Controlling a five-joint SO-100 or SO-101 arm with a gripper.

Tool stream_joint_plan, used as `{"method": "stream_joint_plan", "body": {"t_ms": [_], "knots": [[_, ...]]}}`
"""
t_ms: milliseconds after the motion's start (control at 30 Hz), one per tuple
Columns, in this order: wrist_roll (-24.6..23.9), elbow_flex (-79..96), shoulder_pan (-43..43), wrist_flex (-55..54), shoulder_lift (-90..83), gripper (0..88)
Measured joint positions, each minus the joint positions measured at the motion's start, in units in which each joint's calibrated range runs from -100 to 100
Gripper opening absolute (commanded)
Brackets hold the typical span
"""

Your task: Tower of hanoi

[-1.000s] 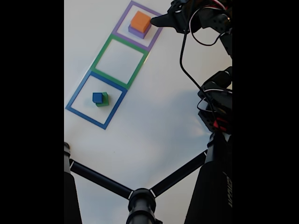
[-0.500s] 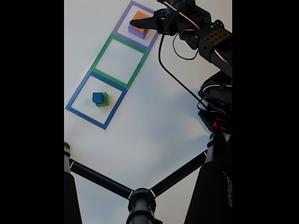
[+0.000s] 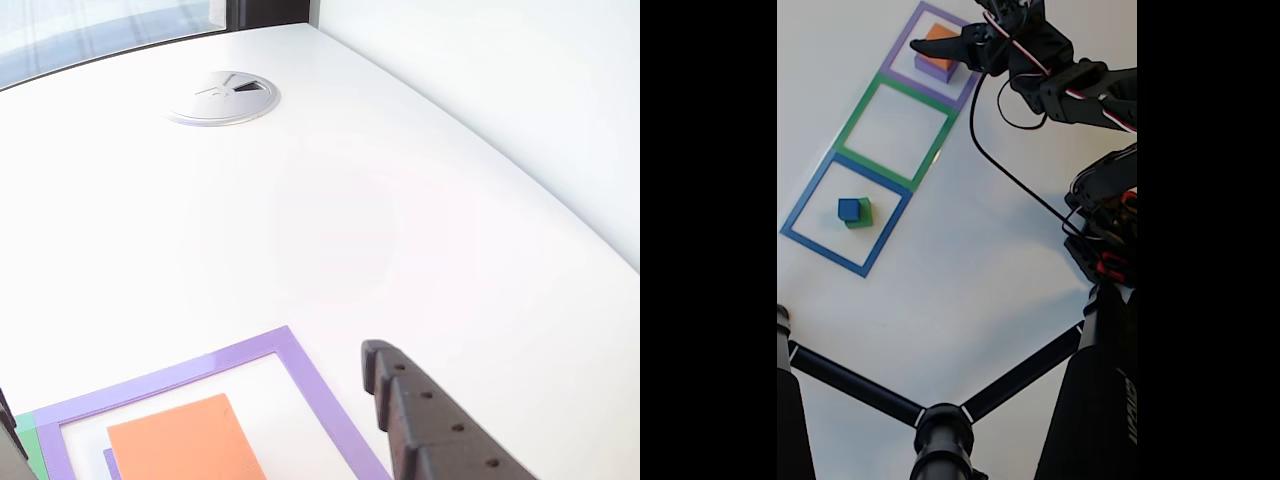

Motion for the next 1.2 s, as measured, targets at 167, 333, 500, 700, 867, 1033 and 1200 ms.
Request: {"method": "stream_joint_plan", "body": {"t_ms": [167,333,500,700,867,1033,1200], "knots": [[0.0,0.8,0.7,-3.8,2.9,46.9],[0.0,1.2,0.7,-7.7,6.2,47.0],[0.0,1.2,0.7,-13.8,12.4,46.7],[0.0,0.0,0.7,-20.2,19.9,46.5],[0.0,-0.5,0.7,-22.4,22.8,45.8],[0.0,-0.7,0.0,-23.6,24.6,45.0],[0.0,-1.1,-1.1,-24.1,24.9,43.2]]}}
